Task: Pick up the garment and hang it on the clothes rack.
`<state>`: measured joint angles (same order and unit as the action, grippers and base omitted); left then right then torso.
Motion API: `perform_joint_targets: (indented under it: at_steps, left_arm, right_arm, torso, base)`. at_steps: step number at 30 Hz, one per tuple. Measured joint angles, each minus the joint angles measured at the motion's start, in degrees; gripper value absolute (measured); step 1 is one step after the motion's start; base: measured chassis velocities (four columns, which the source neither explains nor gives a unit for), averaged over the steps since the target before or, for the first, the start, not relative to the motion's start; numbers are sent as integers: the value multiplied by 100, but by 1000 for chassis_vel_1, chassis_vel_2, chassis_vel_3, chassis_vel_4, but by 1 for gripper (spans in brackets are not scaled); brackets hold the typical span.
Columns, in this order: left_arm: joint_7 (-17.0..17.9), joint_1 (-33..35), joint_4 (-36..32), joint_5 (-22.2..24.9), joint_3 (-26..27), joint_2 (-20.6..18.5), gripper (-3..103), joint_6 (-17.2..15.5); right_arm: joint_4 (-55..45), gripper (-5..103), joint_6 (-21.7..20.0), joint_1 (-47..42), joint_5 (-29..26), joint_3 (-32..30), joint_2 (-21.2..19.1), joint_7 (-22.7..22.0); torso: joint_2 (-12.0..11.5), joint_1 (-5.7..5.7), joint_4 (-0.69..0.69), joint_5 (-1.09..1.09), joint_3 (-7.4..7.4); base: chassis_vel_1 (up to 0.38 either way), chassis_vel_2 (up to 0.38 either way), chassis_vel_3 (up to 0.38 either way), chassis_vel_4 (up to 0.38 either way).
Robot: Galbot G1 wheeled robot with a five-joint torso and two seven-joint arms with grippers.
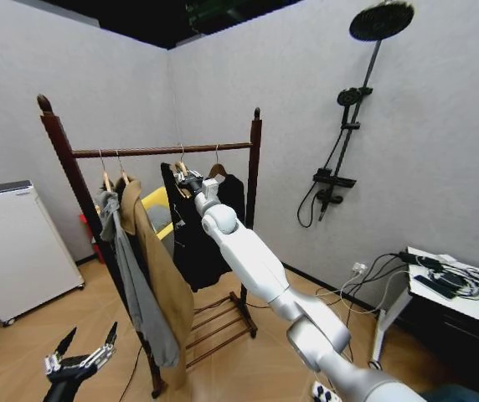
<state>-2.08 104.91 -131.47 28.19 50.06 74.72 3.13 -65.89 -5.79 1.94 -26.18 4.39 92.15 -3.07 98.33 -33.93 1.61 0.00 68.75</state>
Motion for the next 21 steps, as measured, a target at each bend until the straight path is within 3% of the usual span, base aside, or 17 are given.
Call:
perform_joint_targets:
  at_steps: [9,21]
  left_arm:
    - [0,-1,0,0,0,0,100,0]
    - [0,-2,0,0,0,0,100,0]
  right_arm:
    - [101,10,-873,310,-428,-78,-2,-126]
    - [-41,10,-1085,333,-663,75,-2,-84]
  torso:
    - [-3,-7,2,0,2]
    - [-2,-6,2,0,2]
  base:
    - [0,0,0,0]
    - [0,0,0,0]
